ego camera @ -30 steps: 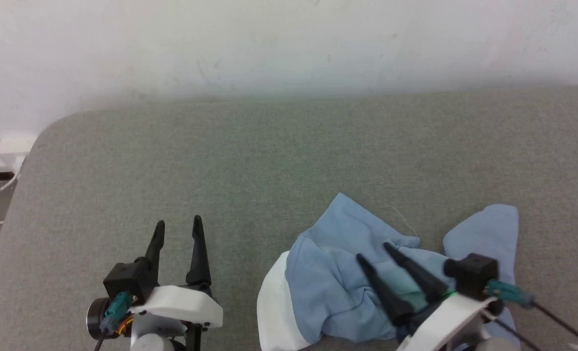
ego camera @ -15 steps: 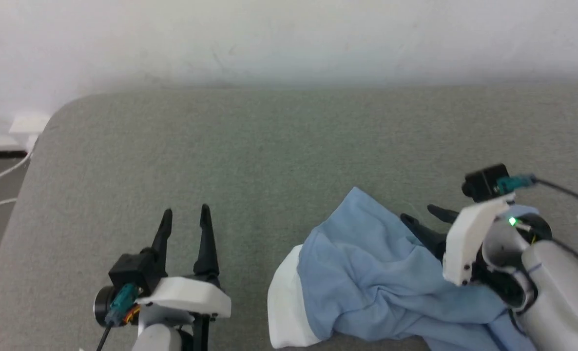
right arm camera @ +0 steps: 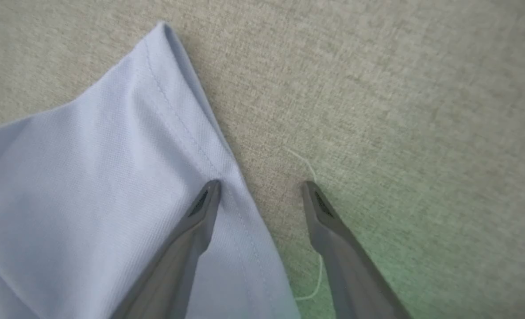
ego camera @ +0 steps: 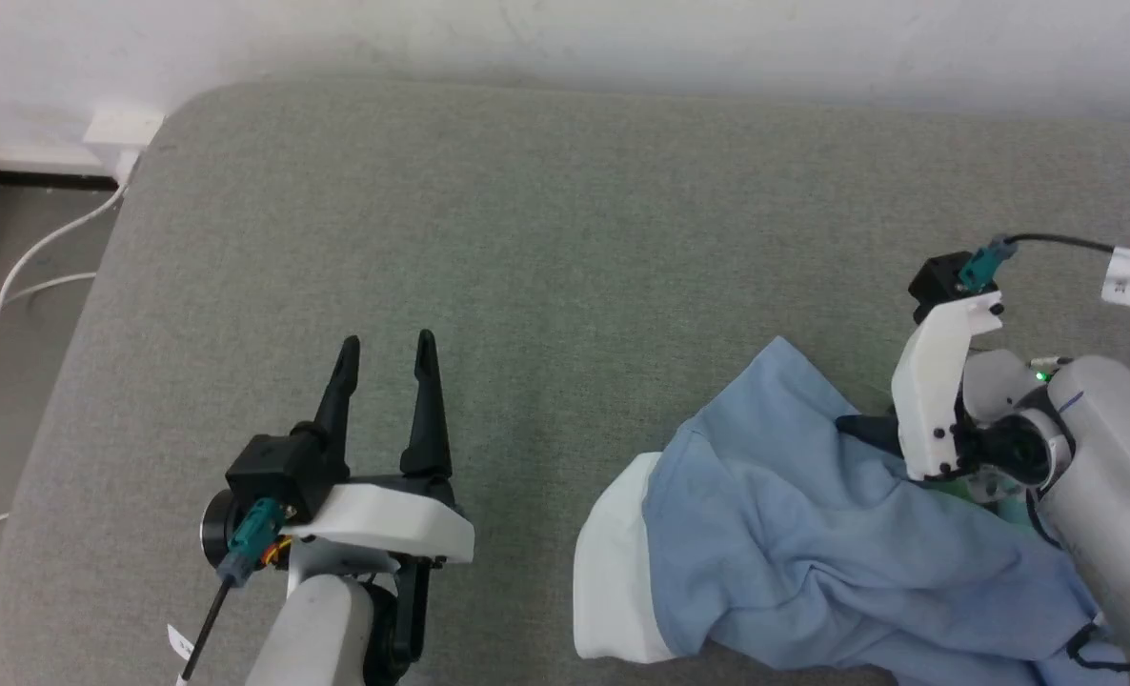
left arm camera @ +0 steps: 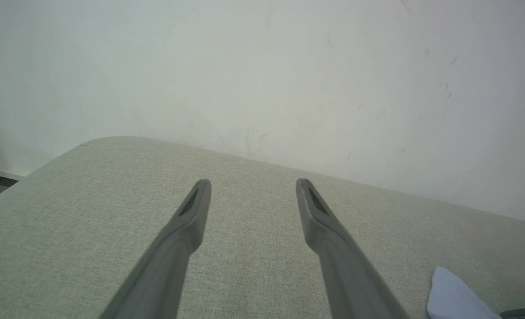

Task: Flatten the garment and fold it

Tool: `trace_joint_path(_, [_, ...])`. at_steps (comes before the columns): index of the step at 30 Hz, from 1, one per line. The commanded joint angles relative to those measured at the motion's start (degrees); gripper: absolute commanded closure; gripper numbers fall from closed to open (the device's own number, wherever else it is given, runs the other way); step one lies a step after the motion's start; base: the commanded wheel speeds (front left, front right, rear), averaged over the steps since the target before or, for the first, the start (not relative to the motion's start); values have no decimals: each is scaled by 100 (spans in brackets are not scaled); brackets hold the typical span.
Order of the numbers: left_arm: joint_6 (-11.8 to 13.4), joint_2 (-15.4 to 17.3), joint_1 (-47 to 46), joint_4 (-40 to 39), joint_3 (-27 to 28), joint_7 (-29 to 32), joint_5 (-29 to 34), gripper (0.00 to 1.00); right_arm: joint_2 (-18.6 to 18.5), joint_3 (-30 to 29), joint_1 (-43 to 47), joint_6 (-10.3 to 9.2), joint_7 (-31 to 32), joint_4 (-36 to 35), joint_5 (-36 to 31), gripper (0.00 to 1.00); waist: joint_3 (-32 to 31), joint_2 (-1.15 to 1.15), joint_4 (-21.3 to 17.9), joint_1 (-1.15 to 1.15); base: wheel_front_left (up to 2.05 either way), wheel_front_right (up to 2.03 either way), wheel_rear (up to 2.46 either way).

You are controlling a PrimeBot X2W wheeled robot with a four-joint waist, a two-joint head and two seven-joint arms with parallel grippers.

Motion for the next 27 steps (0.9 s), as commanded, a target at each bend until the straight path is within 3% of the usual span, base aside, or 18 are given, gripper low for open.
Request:
trace_joint_path(1, [-34,-14,-64,10,0,-27,19,0,146,202,220,-4,199,182,94,64,99,0,107,0,0,0,0])
trace_joint_path(2, [-34,-15,-63,16,8,-27,24,0,152,245,205,-4,262,184,139,100,91,0,103,0,0,0,0])
trace_joint_path(5, [-23,-17,-49,36,42,-27,43,0,122,358,103,-4,92,-29,205,100,26,0,58,0,0,0,0])
trace_joint_path(12, [-17,-18,46,81,78,-27,60,0,-307,152,-228,-4,-1467,-487,23,100,-227,0,-123,0,0,0,0])
trace_joint_path(20, [-4,-19,197,74,88,-27,51,0,-951,-1137,136,-4,-2680,489,-184,100,-429,0,-306,0,0,0,0])
trace_joint_path(24, [-27,-19,256,89,150,-27,101,0,-959,-1463,691,-4,-2897,933,-238,100,-428,0,-437,0,0,0,0])
trace_joint_path(25, [-30,-19,269,94,168,-27,115,0,-908,-1527,810,-4,-2988,999,-231,96,-425,0,-481,0,0,0,0])
trace_joint_path(26, [-36,-19,285,105,186,-27,129,0,-835,-1603,915,-4,-3126,1037,-204,41,-426,0,-521,0,0,0,0])
trace_joint_path(27, [-41,-19,304,120,205,-27,138,0,-772,-1630,1012,-4,-3273,1048,-224,0,-425,0,-569,0,0,0,0])
